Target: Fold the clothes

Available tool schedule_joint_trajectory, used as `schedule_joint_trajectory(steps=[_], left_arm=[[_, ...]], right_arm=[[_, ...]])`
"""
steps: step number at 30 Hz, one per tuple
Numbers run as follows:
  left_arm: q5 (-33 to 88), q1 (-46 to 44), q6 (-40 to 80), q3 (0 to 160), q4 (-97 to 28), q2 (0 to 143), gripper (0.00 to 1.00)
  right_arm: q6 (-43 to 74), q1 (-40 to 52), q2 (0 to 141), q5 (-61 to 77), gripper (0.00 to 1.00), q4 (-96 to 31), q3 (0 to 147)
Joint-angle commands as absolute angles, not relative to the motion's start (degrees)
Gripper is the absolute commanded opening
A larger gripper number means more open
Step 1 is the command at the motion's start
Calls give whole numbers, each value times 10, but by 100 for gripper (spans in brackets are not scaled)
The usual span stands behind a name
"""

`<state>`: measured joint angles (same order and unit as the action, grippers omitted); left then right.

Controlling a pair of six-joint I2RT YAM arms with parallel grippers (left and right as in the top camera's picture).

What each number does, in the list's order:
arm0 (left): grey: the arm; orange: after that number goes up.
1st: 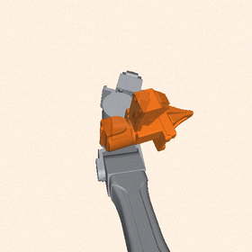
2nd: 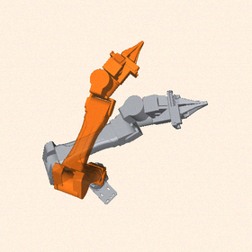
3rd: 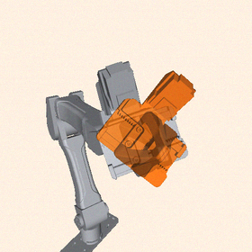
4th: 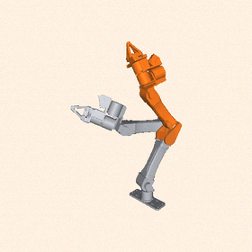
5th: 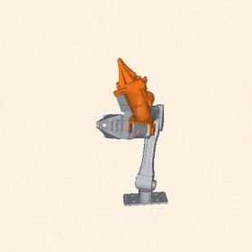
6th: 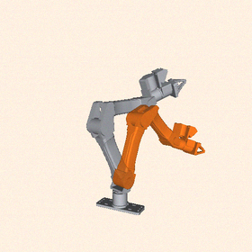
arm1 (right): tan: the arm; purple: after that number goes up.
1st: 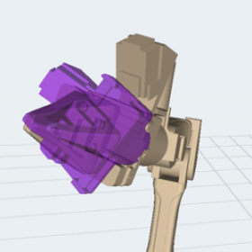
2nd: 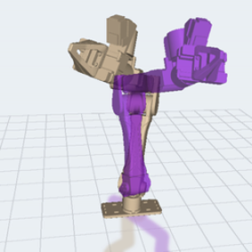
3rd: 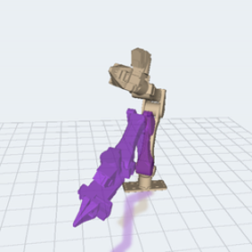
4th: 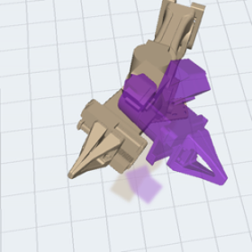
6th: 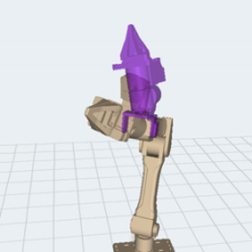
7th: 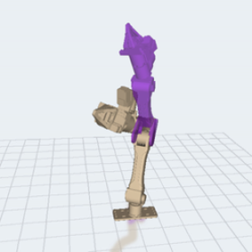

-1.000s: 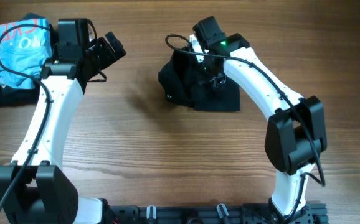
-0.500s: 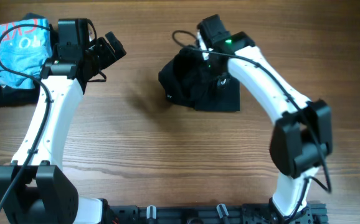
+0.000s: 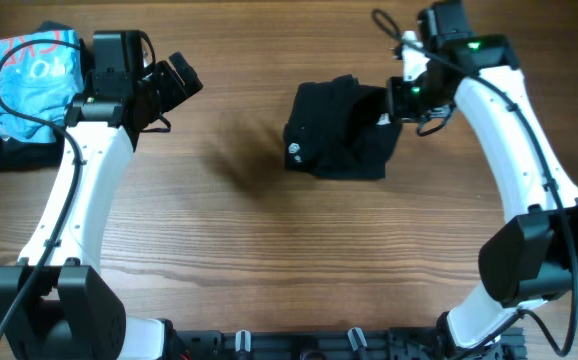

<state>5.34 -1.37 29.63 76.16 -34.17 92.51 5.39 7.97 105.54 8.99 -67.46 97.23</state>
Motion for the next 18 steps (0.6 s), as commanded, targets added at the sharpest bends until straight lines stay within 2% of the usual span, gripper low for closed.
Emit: schedule_joint_trajectory(steps=[1,3,4,5,6,8,9,14,16,18], left_arm=[[44,-11,287,768,-342,918,100],[44,-11,287,768,-342,918,100],[44,-11,287,768,-342,918,100],[44,-11,287,768,-342,918,100],[44,-11,287,768,-342,918,100],[44,-11,287,768,-342,918,100],[44,-11,287,768,-342,918,100],[44,-11,287,768,-343,918,100],[44,-11,287,768,-345,918,100],[44,-12,287,768,-346,918,100]], right_arm=[[54,48,1059,101,4,-685,968],[45,36,1063,101,4,-688,958],[39,29,1068,101,17,-692,947],[31,27,1070,101,42,-693,940],[28,26,1071,98,72,-695,936],[30,26,1076,79,93,-702,928],[31,26,1078,72,99,-704,927],[47,25,1078,69,99,-699,932],[44,25,1078,85,94,-697,939],[12,28,1078,130,82,-691,945]])
